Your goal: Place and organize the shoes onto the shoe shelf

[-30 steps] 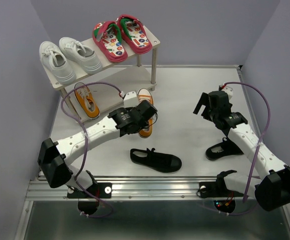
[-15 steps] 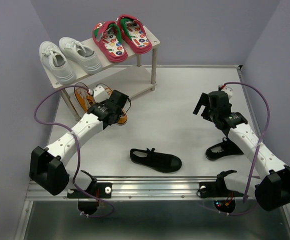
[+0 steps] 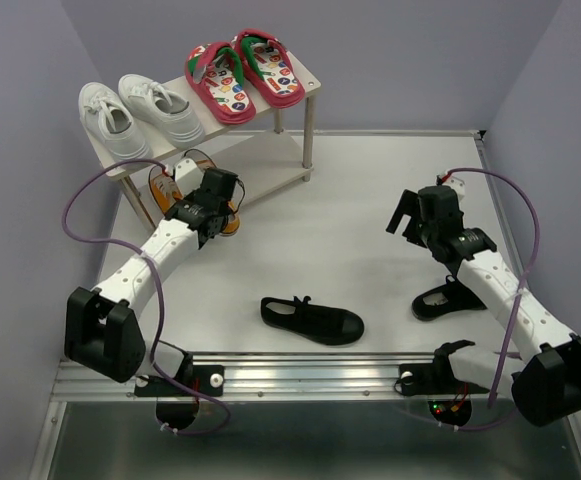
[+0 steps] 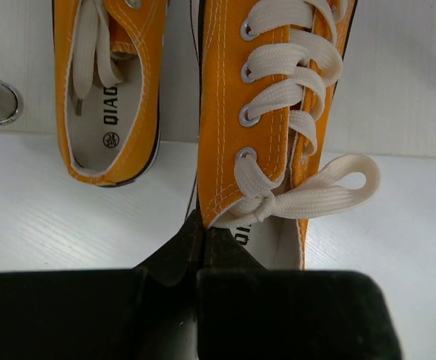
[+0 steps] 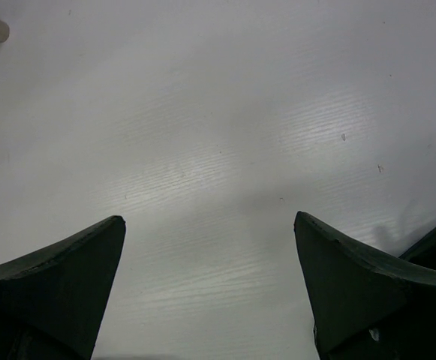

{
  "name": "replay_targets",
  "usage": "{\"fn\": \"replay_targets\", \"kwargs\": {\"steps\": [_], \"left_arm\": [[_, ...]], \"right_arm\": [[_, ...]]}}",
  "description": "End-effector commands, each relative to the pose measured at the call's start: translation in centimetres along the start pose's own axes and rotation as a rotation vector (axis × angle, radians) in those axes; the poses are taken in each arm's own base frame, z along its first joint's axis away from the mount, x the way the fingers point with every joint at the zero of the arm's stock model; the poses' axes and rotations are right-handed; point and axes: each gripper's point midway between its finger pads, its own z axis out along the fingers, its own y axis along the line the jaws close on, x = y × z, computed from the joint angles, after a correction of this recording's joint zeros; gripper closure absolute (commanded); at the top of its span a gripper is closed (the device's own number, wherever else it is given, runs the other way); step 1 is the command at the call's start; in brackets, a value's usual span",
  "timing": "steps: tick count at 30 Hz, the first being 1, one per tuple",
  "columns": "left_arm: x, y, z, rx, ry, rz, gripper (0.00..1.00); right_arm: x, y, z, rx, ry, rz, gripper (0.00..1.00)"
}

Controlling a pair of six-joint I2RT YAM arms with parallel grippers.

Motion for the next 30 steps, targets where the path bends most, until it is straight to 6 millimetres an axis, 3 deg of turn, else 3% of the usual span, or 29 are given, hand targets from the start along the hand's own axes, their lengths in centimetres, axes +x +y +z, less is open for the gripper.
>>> {"fn": "replay_targets", "kwargs": {"steps": [1, 14, 16, 17, 22, 23, 26, 30], "left_arm": [[-3.0, -0.7, 1.3, 0.035, -0.105, -0.043, 1.0], [-2.6, 0.1, 4.3, -0.005, -0.083, -0.039, 1.0], [-2.3, 0.2, 4.6, -0.01, -0.071, -0.036, 0.88], [-2.1, 0.1, 4.6, -0.005, -0.063, -0.035, 0.71], [-2.4, -0.6, 3.7, 0.046, -0.048, -0.025, 0.43], [-2.7, -0.7, 3.2, 0.06, -0.05, -0.027, 0.3], [-3.1, -0.8, 2.4, 0.081, -0.051, -0.018, 0.23], [-2.3, -1.6, 0.6, 0.136, -0.028, 0.008, 0.29]], "right_arm": [[-0.5, 0.2, -0.7, -0.027, -0.027, 0.009, 0.0], [0.1, 0.4, -0.3, -0.032, -0.004, 0.01, 0.0], [0.1, 0.4, -0.4, -0.032, -0.004, 0.012, 0.0], [0.0, 0.4, -0.4, -0.034, -0.008, 0.013, 0.0], [-0.1, 0.3, -0.6, -0.033, -0.012, 0.005, 0.0], [-0.1, 0.3, -0.6, -0.035, -0.011, 0.006, 0.0], [0.0, 0.4, -0.6, -0.04, -0.006, 0.009, 0.0], [0.0, 0.6, -0.6, -0.045, -0.006, 0.013, 0.0]]}}
